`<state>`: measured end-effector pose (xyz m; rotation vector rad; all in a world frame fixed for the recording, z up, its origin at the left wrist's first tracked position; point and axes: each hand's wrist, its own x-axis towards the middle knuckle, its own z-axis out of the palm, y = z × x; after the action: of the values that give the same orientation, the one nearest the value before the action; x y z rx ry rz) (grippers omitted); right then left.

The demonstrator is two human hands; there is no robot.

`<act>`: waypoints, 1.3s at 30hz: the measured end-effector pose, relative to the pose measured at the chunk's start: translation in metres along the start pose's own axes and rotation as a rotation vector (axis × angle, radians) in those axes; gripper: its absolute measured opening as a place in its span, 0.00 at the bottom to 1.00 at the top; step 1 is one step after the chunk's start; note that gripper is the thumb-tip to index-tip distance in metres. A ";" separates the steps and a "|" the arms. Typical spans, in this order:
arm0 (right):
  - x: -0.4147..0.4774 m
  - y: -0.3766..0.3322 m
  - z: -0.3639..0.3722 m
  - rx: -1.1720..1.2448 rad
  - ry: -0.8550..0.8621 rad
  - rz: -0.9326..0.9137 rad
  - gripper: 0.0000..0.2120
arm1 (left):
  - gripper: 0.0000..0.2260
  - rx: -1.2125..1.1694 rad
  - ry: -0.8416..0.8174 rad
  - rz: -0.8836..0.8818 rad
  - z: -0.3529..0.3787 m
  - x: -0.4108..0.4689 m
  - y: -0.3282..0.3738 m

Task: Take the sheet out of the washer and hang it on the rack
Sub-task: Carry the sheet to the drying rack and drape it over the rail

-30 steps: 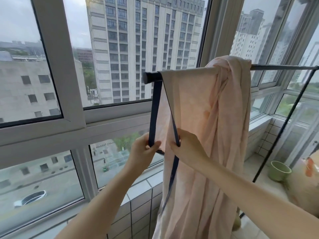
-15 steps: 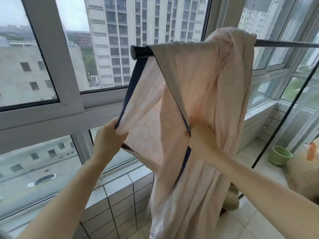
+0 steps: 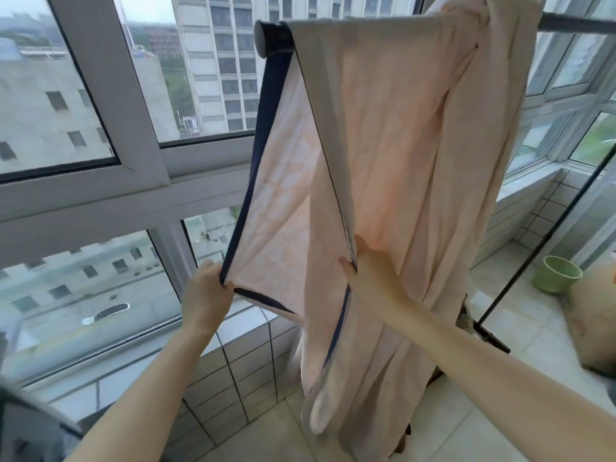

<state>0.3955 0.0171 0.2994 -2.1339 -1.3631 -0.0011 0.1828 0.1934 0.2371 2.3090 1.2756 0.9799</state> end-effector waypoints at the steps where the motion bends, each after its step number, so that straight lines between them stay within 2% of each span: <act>1: 0.000 0.002 -0.001 0.008 0.010 0.004 0.07 | 0.14 0.051 0.049 0.021 -0.007 0.003 -0.007; 3: -0.001 0.005 -0.002 0.006 0.034 0.007 0.05 | 0.14 0.074 0.132 -0.033 -0.016 0.007 -0.024; 5: -0.004 0.006 -0.001 0.005 0.053 0.011 0.03 | 0.13 0.029 0.157 -0.184 -0.015 0.006 -0.043; 7: -0.010 0.005 0.005 0.015 0.043 0.016 0.04 | 0.11 -0.017 0.114 -0.269 -0.004 -0.008 -0.053; 10: -0.022 0.002 0.024 0.050 -0.011 0.037 0.03 | 0.14 -0.114 0.038 -0.274 0.021 -0.038 -0.047; 12: -0.030 0.001 0.039 0.030 -0.028 0.064 0.07 | 0.15 -0.269 -0.013 -0.325 0.034 -0.052 -0.038; 14: -0.037 0.001 0.053 0.034 -0.069 0.084 0.10 | 0.11 -0.533 -0.083 -0.467 0.040 -0.056 -0.032; 16: -0.040 0.002 0.063 0.078 -0.149 0.108 0.06 | 0.07 -0.852 -0.173 -0.604 0.038 -0.057 -0.026; 17: -0.041 0.003 0.066 0.088 -0.178 0.116 0.07 | 0.09 -0.926 -0.225 -0.625 0.037 -0.058 -0.026; 18: -0.042 0.005 0.069 0.094 -0.195 0.122 0.08 | 0.11 -0.889 -0.274 -0.585 0.034 -0.059 -0.027; 20: -0.043 0.010 0.073 0.085 -0.189 0.129 0.09 | 0.16 -0.655 -0.378 -0.396 0.025 -0.061 -0.035; 23: -0.040 0.019 0.076 0.019 -0.142 0.136 0.08 | 0.17 -0.347 -0.441 -0.193 0.008 -0.051 -0.061; 25: -0.037 0.025 0.076 -0.003 -0.099 0.160 0.06 | 0.18 -0.070 -0.250 -0.173 -0.010 -0.036 -0.080; 27: -0.036 0.029 0.075 -0.028 -0.067 0.170 0.04 | 0.09 0.098 0.051 -0.173 -0.029 -0.021 -0.095; 29: -0.038 0.029 0.076 -0.035 -0.067 0.167 0.05 | 0.04 0.040 0.242 -0.183 -0.035 -0.018 -0.101; 30: -0.040 0.027 0.078 -0.027 -0.081 0.174 0.06 | 0.05 0.010 0.248 -0.194 -0.032 -0.022 -0.100; 32: -0.047 0.020 0.084 -0.010 -0.126 0.177 0.08 | 0.07 -0.034 0.100 -0.229 -0.013 -0.043 -0.095; 35: -0.061 0.010 0.097 0.018 -0.198 0.175 0.02 | 0.05 -0.088 -0.168 -0.349 0.028 -0.087 -0.088; 39: -0.075 0.002 0.110 0.083 -0.281 0.205 0.13 | 0.12 -0.178 -0.257 -0.386 0.061 -0.138 -0.078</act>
<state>0.3281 0.0072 0.1852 -2.2549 -1.2624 0.4438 0.1275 0.1234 0.0928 1.8853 1.3905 0.6166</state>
